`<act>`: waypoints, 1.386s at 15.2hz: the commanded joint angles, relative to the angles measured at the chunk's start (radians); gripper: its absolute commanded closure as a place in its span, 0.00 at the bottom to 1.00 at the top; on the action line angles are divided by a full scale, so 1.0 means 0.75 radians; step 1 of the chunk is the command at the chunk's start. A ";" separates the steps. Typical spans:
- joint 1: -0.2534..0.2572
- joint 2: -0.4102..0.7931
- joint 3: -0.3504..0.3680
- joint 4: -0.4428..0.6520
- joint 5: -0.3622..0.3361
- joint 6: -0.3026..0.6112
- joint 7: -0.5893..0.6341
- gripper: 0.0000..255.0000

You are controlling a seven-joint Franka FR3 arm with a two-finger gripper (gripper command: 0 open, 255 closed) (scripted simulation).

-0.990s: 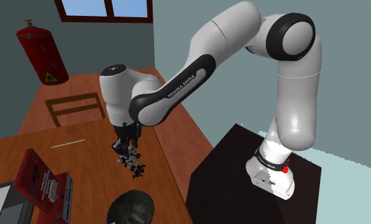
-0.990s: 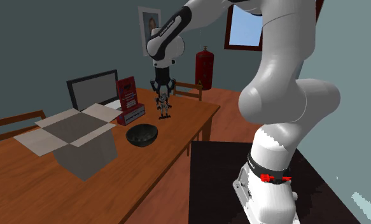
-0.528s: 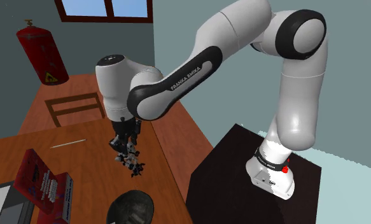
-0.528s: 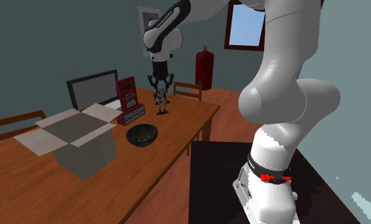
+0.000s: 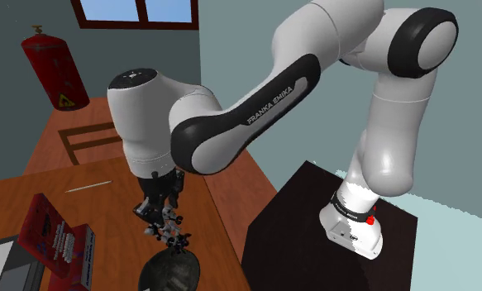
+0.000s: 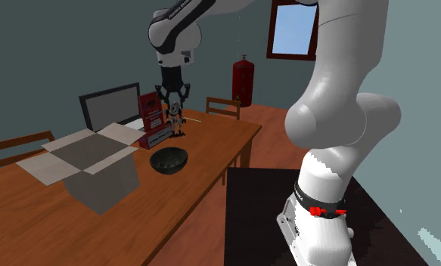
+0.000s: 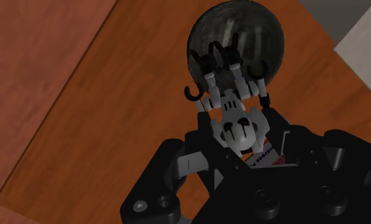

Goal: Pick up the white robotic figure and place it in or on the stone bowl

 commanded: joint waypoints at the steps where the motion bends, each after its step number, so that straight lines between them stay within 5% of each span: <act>1: 0.033 -0.016 0.023 -0.001 0.007 -0.015 0.054 1.00; 4: 0.092 -0.026 0.059 0.029 0.011 -0.057 0.143 1.00; 21: 0.137 0.138 0.004 -0.095 -0.126 0.196 0.231 1.00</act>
